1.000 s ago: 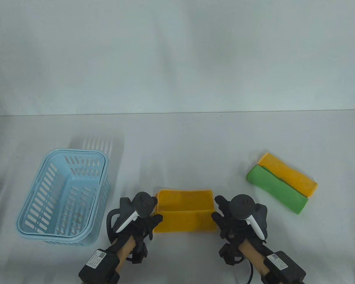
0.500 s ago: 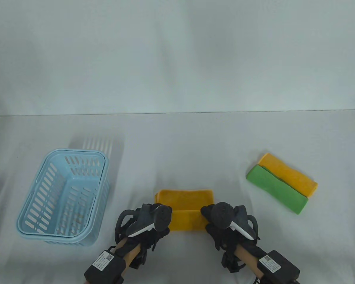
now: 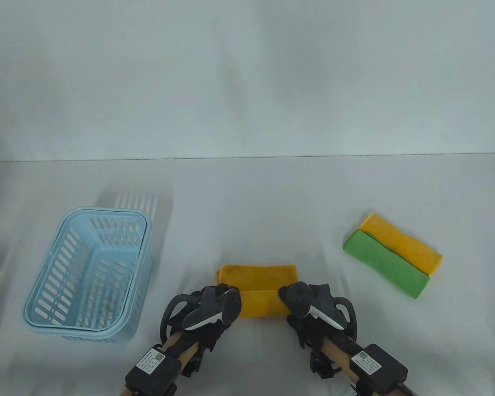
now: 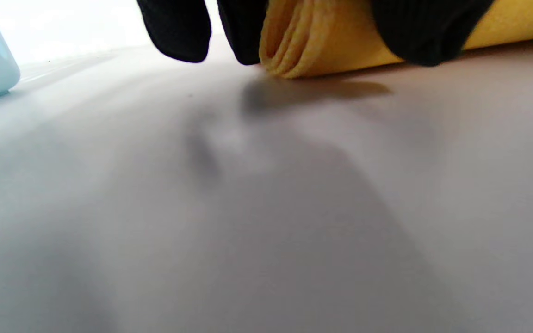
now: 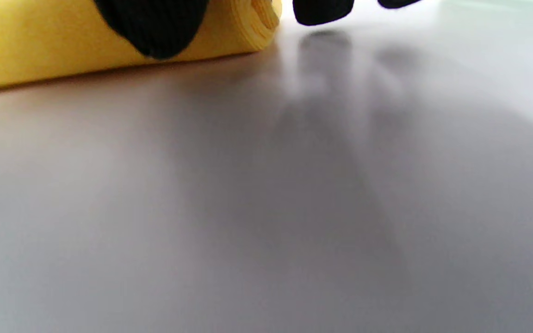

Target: Roll square towel into towel roll

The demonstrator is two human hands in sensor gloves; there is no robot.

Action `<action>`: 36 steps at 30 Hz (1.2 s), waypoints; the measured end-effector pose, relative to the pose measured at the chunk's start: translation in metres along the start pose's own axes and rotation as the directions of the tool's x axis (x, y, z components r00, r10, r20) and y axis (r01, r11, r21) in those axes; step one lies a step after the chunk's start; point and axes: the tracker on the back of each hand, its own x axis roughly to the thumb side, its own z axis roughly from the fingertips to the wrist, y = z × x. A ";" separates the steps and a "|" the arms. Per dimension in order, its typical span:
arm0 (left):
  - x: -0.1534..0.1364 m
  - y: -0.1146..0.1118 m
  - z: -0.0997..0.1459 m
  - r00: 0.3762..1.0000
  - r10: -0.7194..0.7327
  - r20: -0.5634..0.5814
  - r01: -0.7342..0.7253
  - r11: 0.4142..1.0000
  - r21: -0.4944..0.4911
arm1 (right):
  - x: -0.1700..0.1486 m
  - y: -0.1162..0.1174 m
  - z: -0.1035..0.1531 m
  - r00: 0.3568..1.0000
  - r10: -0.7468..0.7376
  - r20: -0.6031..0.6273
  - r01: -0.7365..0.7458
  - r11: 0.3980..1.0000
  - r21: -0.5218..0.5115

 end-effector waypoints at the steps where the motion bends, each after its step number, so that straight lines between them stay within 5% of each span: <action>1: -0.001 0.001 0.000 1.000 0.012 0.002 -0.012 1.000 0.000 | -0.002 -0.002 0.000 1.000 -0.024 -0.004 0.024 1.000 0.007; 11: -0.030 0.014 0.002 0.903 0.429 -0.016 -0.430 0.902 -0.032 | -0.028 -0.018 -0.003 0.918 -0.388 -0.077 0.387 0.922 -0.028; 18: -0.040 0.014 0.001 0.868 0.490 -0.086 -0.493 0.870 -0.014 | -0.028 -0.019 -0.003 0.921 -0.378 -0.096 0.375 0.926 -0.051; 25: -0.046 0.008 0.000 0.842 0.528 -0.113 -0.538 0.835 -0.110 | -0.028 -0.017 -0.002 0.916 -0.368 -0.157 0.378 0.925 0.035; 31: -0.048 0.008 -0.001 0.883 0.422 -0.205 -0.429 0.903 0.012 | -0.029 -0.013 -0.004 0.938 -0.273 -0.212 0.257 0.961 -0.104; 36: -0.055 0.011 0.002 0.867 0.440 -0.236 -0.436 0.897 0.069 | -0.036 -0.017 -0.004 0.918 -0.342 -0.203 0.327 0.939 -0.103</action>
